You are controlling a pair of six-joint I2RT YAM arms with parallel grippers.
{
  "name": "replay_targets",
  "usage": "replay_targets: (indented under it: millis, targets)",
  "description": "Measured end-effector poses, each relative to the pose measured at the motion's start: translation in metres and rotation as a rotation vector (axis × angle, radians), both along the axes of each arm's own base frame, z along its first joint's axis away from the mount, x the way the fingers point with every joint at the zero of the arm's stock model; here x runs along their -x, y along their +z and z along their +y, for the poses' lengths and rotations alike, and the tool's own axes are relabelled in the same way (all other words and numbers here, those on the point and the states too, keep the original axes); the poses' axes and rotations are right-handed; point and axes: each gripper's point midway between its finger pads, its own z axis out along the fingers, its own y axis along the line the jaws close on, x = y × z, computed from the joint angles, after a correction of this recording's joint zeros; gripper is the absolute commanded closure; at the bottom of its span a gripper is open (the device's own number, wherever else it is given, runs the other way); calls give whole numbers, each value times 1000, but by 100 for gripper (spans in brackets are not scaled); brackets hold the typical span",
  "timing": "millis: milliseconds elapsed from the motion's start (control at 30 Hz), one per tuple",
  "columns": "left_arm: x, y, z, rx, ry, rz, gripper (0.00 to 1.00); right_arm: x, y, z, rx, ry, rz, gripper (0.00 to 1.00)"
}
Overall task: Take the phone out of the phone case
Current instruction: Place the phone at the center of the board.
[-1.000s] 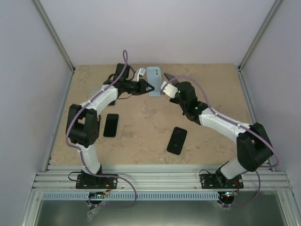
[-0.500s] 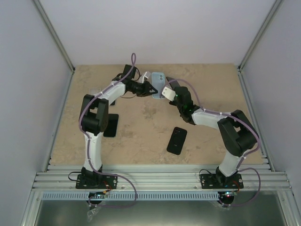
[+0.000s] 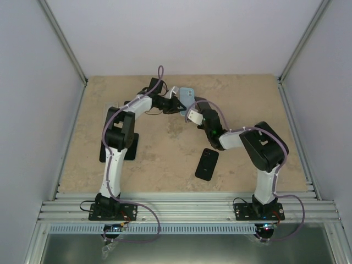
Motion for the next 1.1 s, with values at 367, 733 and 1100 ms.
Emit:
replay_targets:
  millis: [367,733,1100]
  targets:
    - [-11,-26,-4,-4,14,46,100,-2,-23,-5,33,-22,-11,99]
    - [-17,-47,-7,-5,14,87,85,-5,-28,-4,30,-25,-31,88]
    - [-20,-47,-6,-18,20,83,64,-1,-42,-4,42,-11,13,72]
